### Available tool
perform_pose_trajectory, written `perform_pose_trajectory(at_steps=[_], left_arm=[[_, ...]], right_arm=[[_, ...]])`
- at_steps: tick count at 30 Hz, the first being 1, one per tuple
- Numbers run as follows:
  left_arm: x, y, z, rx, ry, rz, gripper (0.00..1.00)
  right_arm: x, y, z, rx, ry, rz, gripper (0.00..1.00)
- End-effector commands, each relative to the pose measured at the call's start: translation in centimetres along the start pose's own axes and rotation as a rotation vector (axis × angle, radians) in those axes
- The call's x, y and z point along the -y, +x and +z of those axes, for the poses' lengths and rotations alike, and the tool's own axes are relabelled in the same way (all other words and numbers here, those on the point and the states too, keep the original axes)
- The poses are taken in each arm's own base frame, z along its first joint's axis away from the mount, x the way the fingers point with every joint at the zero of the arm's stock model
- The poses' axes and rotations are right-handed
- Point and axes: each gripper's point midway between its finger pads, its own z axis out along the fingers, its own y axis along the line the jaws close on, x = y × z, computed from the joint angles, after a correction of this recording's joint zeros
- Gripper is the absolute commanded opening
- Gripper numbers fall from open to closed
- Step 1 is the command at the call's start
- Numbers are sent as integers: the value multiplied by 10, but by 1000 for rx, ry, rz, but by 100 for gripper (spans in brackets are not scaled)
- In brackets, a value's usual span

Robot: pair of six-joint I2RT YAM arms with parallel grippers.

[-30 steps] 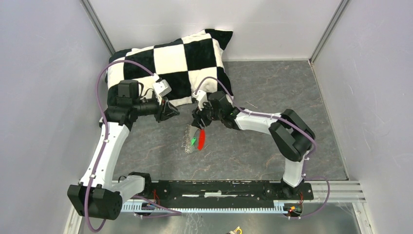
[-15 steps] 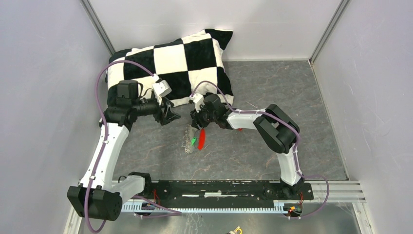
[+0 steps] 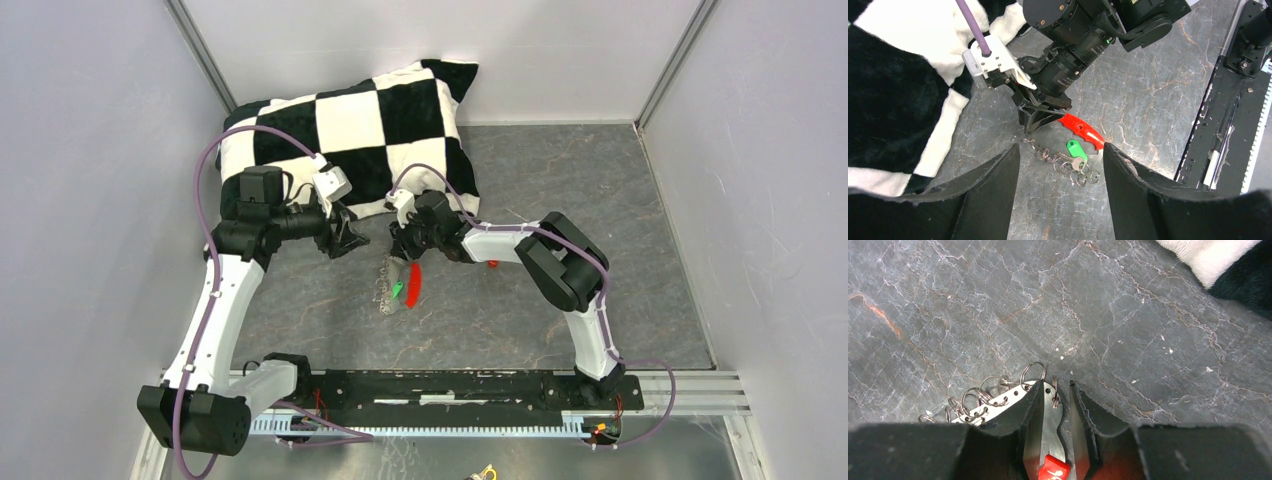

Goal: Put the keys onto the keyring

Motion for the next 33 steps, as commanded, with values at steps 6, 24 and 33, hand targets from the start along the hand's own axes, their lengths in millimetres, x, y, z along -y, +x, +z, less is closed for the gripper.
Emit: perform_pose_trajectory(at_steps=[6,24,33], left_arm=[[4,-17,-9,35,-1,79,66],[57,-48,-32,122,188,205,63],[120,-101,-76,314,284,378,50]], right_arm=[[-1,-12,6,25,-15,-23,28],[-108,-133,-161,465,-238,-501,1],[-205,-180,-296,727,-462,-719,1]])
